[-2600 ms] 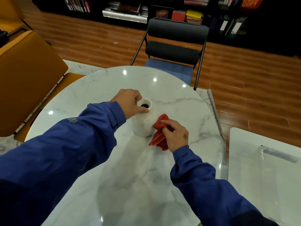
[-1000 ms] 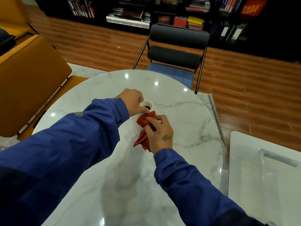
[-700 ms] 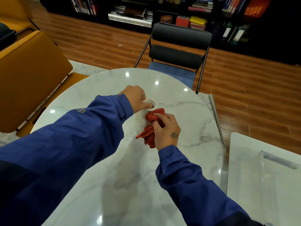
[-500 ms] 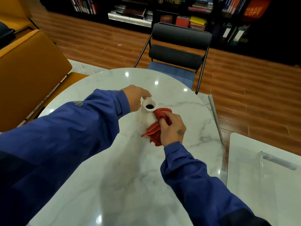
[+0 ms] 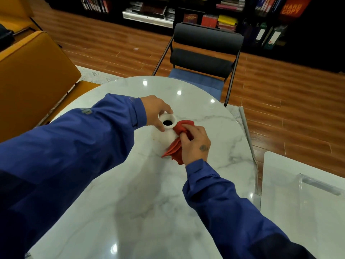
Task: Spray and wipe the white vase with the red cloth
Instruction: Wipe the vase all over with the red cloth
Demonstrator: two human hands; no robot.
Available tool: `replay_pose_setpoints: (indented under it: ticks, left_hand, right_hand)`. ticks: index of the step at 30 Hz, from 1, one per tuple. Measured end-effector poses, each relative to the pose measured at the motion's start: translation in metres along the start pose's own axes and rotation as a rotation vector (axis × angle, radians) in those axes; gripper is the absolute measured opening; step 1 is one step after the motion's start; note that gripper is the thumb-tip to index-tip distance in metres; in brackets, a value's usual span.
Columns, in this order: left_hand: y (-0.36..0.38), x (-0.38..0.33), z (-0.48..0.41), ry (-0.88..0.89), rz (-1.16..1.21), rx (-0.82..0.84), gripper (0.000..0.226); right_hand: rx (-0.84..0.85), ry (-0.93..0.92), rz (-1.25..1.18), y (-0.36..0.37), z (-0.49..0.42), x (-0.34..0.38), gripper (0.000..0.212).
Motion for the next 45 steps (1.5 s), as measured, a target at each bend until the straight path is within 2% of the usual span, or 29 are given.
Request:
replay_pose_setpoints:
  ticks: [4, 7, 9, 12, 16, 20, 25, 29, 33, 40, 45]
  left_hand:
    - [0.002, 0.0, 0.002, 0.001, 0.029, -0.034, 0.061]
    - [0.0, 0.001, 0.002, -0.013, 0.045, -0.036, 0.063]
    - [0.0, 0.001, 0.002, -0.022, 0.056, -0.038, 0.064]
    - [0.0, 0.002, 0.005, -0.05, 0.075, -0.04, 0.065]
    - [-0.001, 0.003, 0.007, -0.081, 0.071, -0.036, 0.063]
    - [-0.002, 0.003, 0.008, -0.092, 0.074, -0.022, 0.065]
    - [-0.001, 0.002, 0.009, -0.092, 0.09, -0.031, 0.063]
    - [-0.002, 0.003, 0.009, -0.096, 0.075, -0.039, 0.063]
    - [-0.001, 0.003, 0.009, -0.097, 0.081, -0.041, 0.063]
    - [-0.001, 0.005, 0.006, -0.096, 0.058, -0.042, 0.065]
    - [-0.003, 0.004, 0.006, -0.098, 0.068, -0.043, 0.063]
  right_hand:
    - [0.001, -0.057, -0.012, 0.003, 0.015, 0.009, 0.023]
    - [0.082, -0.119, -0.052, 0.008, 0.033, 0.013, 0.025]
    - [0.07, -0.092, -0.062, 0.007, 0.027, 0.009, 0.024]
    - [-0.041, 0.004, -0.087, 0.003, 0.018, 0.006, 0.022]
    - [0.054, -0.078, -0.058, 0.008, 0.025, 0.017, 0.02]
    - [0.007, 0.015, -0.014, -0.002, 0.007, 0.0, 0.022]
    - [0.062, -0.109, 0.008, 0.007, 0.025, 0.012, 0.023]
    - [0.047, 0.004, -0.005, 0.001, 0.003, -0.004, 0.023]
    - [0.063, -0.076, 0.007, 0.008, 0.015, 0.007, 0.023]
    - [0.185, -0.241, -0.026, 0.004, 0.029, 0.004, 0.029]
    - [0.339, -0.095, 0.117, 0.019, 0.058, -0.036, 0.023]
Point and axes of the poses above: each hand's wrist, its own z-axis away from the middle knuckle, its own y-axis out of the palm, x = y × z, the point moved 9 cm from there along -z, towards the middle knuckle, and after that the axes turned 13 degrees about -y, right-handed, at the moved point
